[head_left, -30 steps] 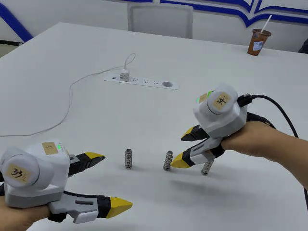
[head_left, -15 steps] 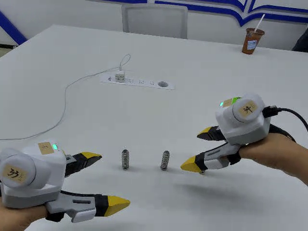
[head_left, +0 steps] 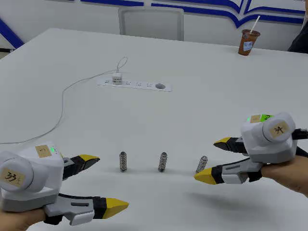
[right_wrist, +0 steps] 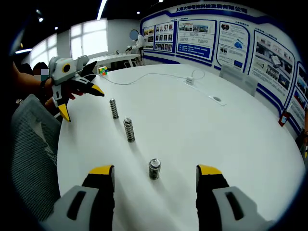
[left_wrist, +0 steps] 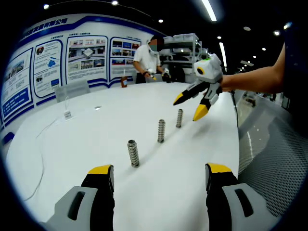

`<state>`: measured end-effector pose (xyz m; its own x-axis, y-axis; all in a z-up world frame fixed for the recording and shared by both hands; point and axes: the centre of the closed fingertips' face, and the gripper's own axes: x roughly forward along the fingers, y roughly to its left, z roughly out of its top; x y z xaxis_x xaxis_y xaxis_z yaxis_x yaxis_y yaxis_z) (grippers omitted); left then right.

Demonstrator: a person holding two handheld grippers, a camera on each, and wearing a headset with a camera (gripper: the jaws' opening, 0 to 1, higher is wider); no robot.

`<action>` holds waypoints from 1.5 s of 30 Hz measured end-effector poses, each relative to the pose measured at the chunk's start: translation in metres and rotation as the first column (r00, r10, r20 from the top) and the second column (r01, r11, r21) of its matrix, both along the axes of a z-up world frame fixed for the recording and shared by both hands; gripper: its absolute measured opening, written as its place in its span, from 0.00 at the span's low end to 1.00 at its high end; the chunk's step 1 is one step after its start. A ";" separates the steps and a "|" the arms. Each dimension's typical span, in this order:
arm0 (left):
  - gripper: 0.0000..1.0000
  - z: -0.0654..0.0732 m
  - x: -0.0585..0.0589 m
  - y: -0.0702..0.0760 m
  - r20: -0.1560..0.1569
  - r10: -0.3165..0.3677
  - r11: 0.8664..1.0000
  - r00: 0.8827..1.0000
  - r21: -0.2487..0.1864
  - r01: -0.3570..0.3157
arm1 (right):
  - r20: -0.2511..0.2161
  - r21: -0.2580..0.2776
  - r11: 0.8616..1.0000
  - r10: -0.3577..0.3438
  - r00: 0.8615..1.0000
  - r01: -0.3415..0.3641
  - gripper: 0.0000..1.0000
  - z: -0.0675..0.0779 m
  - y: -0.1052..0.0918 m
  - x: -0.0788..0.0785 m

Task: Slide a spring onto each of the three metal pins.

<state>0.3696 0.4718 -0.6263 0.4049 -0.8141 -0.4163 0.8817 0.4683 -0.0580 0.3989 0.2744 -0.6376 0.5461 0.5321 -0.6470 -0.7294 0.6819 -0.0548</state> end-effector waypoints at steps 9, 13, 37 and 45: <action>0.80 -0.002 -0.005 0.000 -0.005 -0.005 1.000 1.000 -0.004 0.005 | 0.051 0.060 0.998 -0.008 0.999 0.005 0.72 0.003 -0.008 -0.022; 0.80 -0.002 -0.005 0.000 -0.005 -0.002 1.000 1.000 -0.008 0.002 | 0.062 0.078 0.997 -0.007 0.998 0.002 0.73 0.002 -0.010 -0.031; 0.82 -0.006 -0.005 0.006 -0.014 0.019 1.000 1.000 -0.022 -0.019 | 0.114 0.150 0.988 -0.050 0.992 0.032 0.78 0.003 -0.010 -0.054; 0.82 -0.006 -0.004 0.006 -0.011 0.020 1.000 1.000 -0.024 -0.020 | 0.118 0.153 0.988 -0.054 0.992 0.035 0.78 0.003 -0.008 -0.054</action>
<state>0.3659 0.4777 -0.6321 0.4164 -0.8160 -0.4009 0.8716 0.4838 -0.0795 0.3452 0.2659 -0.6343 0.6412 0.5916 -0.4888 -0.6923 0.7208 -0.0357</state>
